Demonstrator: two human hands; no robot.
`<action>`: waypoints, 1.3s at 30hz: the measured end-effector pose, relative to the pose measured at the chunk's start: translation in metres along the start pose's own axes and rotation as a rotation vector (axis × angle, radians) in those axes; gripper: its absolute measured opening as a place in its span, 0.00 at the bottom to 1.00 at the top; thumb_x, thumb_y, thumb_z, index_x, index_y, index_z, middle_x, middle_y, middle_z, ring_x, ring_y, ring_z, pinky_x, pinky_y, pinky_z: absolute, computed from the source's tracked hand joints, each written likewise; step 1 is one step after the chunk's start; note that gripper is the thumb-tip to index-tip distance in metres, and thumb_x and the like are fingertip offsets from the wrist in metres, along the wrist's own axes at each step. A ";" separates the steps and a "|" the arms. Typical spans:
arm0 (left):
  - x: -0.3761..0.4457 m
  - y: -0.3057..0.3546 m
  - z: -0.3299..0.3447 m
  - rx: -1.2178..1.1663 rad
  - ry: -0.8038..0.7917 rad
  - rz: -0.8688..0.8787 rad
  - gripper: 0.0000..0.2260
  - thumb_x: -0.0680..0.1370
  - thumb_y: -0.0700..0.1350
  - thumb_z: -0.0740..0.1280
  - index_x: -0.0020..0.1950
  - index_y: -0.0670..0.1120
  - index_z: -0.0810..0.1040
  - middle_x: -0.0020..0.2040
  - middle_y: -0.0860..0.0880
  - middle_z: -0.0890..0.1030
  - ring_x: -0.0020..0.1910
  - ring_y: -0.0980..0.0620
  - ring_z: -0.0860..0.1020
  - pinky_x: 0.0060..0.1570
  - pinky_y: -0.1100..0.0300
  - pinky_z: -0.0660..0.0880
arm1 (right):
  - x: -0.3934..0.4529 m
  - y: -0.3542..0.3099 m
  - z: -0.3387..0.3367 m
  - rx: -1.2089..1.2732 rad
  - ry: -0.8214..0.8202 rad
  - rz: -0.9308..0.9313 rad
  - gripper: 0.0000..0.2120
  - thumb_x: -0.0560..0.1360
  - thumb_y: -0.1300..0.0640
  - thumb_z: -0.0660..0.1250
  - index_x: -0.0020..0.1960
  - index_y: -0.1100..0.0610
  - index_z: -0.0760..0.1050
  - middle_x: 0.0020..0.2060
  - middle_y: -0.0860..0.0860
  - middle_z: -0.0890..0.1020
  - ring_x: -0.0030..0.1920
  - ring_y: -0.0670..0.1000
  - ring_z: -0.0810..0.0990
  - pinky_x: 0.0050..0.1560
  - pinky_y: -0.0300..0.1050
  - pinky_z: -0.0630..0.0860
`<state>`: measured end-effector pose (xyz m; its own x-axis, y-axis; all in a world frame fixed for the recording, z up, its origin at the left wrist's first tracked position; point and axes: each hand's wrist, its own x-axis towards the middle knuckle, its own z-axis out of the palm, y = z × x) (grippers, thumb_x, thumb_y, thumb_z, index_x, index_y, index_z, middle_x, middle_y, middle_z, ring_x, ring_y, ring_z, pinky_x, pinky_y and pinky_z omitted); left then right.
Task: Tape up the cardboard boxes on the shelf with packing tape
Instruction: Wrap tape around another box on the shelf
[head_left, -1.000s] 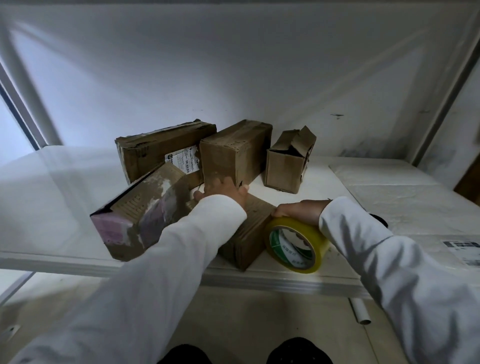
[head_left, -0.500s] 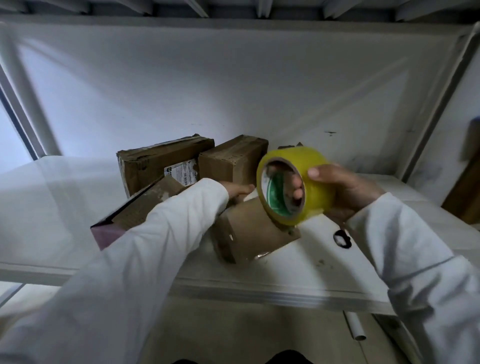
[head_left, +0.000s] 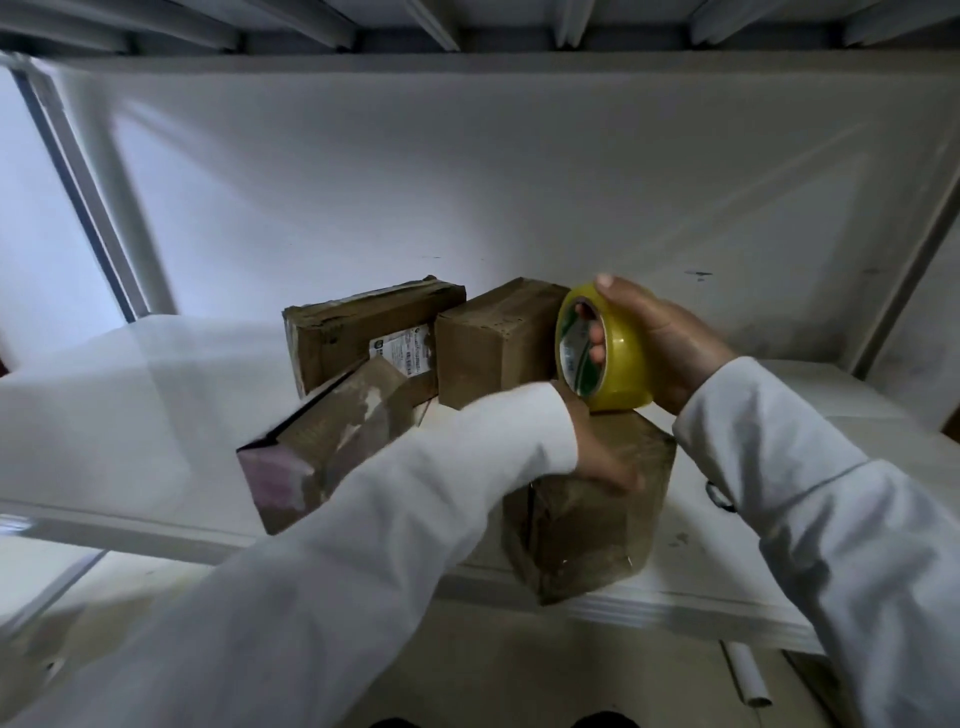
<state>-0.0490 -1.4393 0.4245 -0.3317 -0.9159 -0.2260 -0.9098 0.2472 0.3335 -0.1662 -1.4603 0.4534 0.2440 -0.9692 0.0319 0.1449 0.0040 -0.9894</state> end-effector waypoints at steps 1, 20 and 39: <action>0.002 0.002 0.005 0.055 0.058 -0.045 0.49 0.70 0.66 0.68 0.78 0.40 0.48 0.74 0.42 0.62 0.70 0.42 0.66 0.67 0.53 0.66 | -0.001 -0.001 -0.001 0.014 0.000 0.018 0.15 0.77 0.47 0.62 0.42 0.58 0.74 0.26 0.51 0.77 0.24 0.47 0.76 0.29 0.36 0.76; 0.053 -0.052 -0.024 -0.040 0.170 -0.186 0.51 0.68 0.62 0.73 0.78 0.55 0.40 0.76 0.40 0.57 0.72 0.38 0.61 0.68 0.47 0.64 | -0.011 0.039 -0.028 -0.493 0.006 0.410 0.20 0.81 0.50 0.54 0.43 0.65 0.73 0.22 0.57 0.77 0.21 0.53 0.75 0.28 0.40 0.74; 0.078 -0.030 -0.019 0.198 0.113 -0.163 0.33 0.78 0.67 0.46 0.78 0.51 0.49 0.79 0.47 0.49 0.77 0.42 0.50 0.73 0.39 0.49 | -0.024 0.049 -0.015 -0.476 0.052 0.484 0.15 0.81 0.51 0.55 0.45 0.60 0.73 0.57 0.69 0.77 0.29 0.52 0.72 0.19 0.32 0.69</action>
<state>-0.0433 -1.5244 0.4143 -0.1575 -0.9754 -0.1546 -0.9835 0.1407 0.1138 -0.1795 -1.4405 0.4015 0.1268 -0.8960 -0.4255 -0.4099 0.3433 -0.8451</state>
